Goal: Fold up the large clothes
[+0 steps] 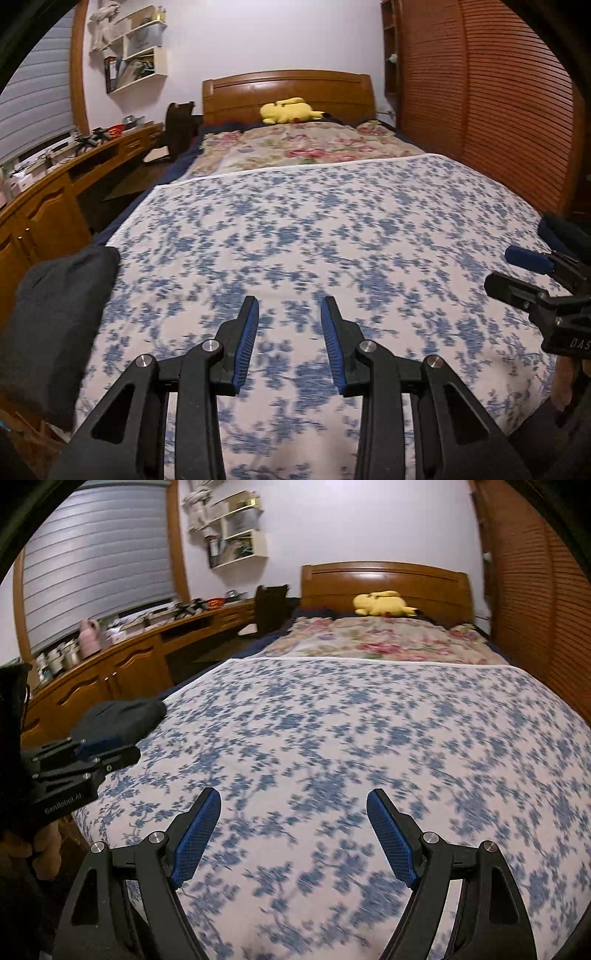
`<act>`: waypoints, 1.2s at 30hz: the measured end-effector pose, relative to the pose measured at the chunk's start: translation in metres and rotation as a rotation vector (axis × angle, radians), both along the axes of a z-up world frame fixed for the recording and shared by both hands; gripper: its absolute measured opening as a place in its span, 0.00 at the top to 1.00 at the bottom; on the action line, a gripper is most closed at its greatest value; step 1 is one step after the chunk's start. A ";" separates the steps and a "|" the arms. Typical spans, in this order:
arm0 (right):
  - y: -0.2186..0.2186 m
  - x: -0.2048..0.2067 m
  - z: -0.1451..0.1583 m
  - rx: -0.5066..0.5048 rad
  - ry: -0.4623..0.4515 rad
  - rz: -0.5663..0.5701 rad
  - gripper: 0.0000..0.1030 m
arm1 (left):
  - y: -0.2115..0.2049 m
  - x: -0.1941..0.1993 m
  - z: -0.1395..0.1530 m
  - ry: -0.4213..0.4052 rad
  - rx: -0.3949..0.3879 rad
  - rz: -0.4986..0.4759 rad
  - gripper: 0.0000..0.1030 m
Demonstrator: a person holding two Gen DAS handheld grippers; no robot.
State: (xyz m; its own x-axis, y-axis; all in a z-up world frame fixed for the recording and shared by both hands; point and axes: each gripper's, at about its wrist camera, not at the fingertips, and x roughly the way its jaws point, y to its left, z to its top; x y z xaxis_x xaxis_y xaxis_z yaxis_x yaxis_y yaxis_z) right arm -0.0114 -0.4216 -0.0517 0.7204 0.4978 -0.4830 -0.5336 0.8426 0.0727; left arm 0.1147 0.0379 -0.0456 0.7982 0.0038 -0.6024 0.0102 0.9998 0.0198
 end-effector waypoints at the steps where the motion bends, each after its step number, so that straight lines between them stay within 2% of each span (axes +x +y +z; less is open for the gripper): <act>1: -0.007 -0.004 0.002 0.005 -0.002 -0.010 0.20 | -0.006 -0.001 0.001 0.000 -0.001 -0.008 0.65; 6: -0.026 -0.025 0.018 0.029 -0.022 -0.057 0.20 | -0.030 -0.014 0.013 -0.017 -0.007 -0.040 0.65; 12: -0.046 -0.058 0.038 0.057 -0.081 -0.099 0.20 | -0.051 -0.032 0.045 -0.067 -0.009 -0.053 0.65; 20: -0.068 -0.108 0.065 0.101 -0.157 -0.115 0.20 | -0.060 -0.058 0.090 -0.156 -0.004 -0.041 0.65; 26: -0.080 -0.136 0.080 0.126 -0.208 -0.121 0.20 | -0.064 -0.077 0.113 -0.196 0.001 -0.046 0.65; 31: -0.083 -0.141 0.077 0.126 -0.245 -0.143 0.20 | -0.066 -0.088 0.122 -0.221 -0.002 -0.048 0.65; 36: -0.083 -0.136 0.070 0.124 -0.243 -0.146 0.20 | -0.066 -0.090 0.123 -0.226 -0.005 -0.047 0.65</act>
State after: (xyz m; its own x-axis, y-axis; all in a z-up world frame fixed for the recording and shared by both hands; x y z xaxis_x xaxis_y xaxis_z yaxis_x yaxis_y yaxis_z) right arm -0.1473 -0.5044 0.0180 0.8756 0.4249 -0.2298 -0.4219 0.9044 0.0645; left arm 0.0246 -0.0281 0.0778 0.9119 -0.0393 -0.4085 0.0530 0.9983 0.0222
